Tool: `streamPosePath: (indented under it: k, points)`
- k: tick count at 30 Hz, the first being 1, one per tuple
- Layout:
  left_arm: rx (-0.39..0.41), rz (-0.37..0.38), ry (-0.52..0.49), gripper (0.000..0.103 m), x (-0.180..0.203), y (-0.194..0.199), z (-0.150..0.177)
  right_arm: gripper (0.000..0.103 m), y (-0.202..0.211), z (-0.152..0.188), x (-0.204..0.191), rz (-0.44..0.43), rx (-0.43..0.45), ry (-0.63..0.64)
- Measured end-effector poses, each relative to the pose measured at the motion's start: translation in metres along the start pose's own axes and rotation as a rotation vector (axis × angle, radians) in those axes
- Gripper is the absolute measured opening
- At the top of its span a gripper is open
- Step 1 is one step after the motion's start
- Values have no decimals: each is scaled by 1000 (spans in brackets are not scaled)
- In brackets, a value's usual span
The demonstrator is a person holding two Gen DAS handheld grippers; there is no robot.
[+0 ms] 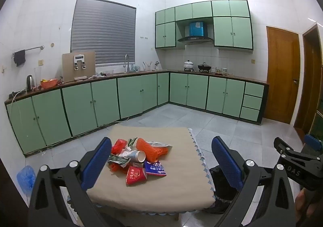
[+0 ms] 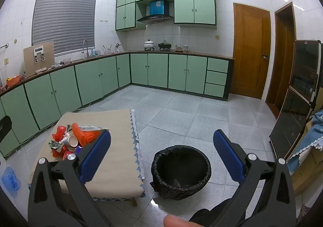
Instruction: Collect trash
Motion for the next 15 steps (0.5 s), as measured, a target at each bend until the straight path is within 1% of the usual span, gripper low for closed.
streamPosePath:
  k: [5, 15]
  points:
    - [11, 2, 1, 97, 0, 1, -1, 98, 0, 0, 0, 1, 2, 2]
    - [10, 6, -1, 97, 4, -1, 2, 98, 1, -2, 3, 8, 6, 7]
Point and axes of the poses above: each gripper's, at about its wrist camera, not at the fingertips, and y roughly against the way its jaws point, x to its right, z to its underside, the point moved 10 cm from there along -y, roughly the way its jaws point, and after that the axes turned 14 degrees about -x, right-handed, at the moved point
